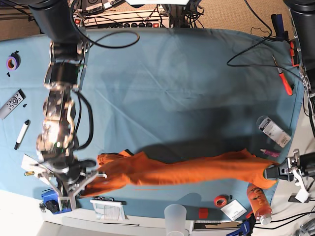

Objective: Layout the t-shirt on the table in an organized manner, then fold the t-shirt properly
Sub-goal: 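Release the shirt and pull both grippers back to smooth it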

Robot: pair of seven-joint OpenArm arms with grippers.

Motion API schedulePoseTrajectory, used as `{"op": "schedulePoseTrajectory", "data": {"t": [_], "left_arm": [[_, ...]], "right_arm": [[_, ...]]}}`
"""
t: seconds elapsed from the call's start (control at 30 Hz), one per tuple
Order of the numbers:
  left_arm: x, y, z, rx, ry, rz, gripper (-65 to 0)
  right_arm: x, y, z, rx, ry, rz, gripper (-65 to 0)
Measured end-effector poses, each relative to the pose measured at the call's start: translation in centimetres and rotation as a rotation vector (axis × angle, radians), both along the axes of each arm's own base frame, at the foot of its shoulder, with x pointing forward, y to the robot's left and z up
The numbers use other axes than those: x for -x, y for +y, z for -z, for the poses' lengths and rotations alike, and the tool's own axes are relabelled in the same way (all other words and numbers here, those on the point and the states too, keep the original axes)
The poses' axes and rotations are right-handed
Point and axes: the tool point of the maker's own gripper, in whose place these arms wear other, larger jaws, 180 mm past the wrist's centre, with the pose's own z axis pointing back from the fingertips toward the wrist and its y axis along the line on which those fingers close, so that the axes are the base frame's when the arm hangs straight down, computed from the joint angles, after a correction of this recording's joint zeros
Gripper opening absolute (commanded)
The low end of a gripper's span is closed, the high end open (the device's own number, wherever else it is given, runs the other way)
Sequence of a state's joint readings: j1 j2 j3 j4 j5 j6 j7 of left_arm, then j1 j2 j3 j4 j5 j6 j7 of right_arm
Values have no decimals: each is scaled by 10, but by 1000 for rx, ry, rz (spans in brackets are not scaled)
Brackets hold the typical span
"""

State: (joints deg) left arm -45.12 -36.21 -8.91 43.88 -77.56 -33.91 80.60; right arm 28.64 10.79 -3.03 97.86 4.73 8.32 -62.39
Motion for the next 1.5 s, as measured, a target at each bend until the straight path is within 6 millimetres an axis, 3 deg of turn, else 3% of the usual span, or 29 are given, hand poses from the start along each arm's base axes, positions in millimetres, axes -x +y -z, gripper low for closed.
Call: {"op": "schedulePoseTrajectory", "data": {"t": [0.1, 0.27, 0.47, 0.63, 0.77, 0.97, 1.07, 1.3, 1.5], "left_arm": [[6, -5, 6, 38, 2, 7, -650], [29, -8, 42, 70, 81, 6, -650], [63, -10, 86, 78, 171, 14, -650], [95, -7, 120, 105, 255, -16, -650], [107, 10, 126, 161, 252, -105, -650], [139, 37, 140, 207, 268, -224, -650], [159, 44, 149, 197, 291, -247, -650], [187, 48, 149, 125, 276, -230, -650], [188, 40, 132, 44, 195, -154, -650]], "right_arm": [[18, 5, 4, 12, -12, -15, -650], [50, 11, 21, 23, 7, -39, -650], [94, -8, 35, 15, 20, -3, -650], [134, -15, 65, -3, 116, -22, -650], [160, -30, 77, 9, 164, 27, -650], [195, -31, 84, 52, 212, 12, -650], [213, -32, 100, 56, 285, 17, -650], [244, -32, 125, 52, 395, 14, -650], [251, -32, 130, 53, 417, 14, -650]]}}
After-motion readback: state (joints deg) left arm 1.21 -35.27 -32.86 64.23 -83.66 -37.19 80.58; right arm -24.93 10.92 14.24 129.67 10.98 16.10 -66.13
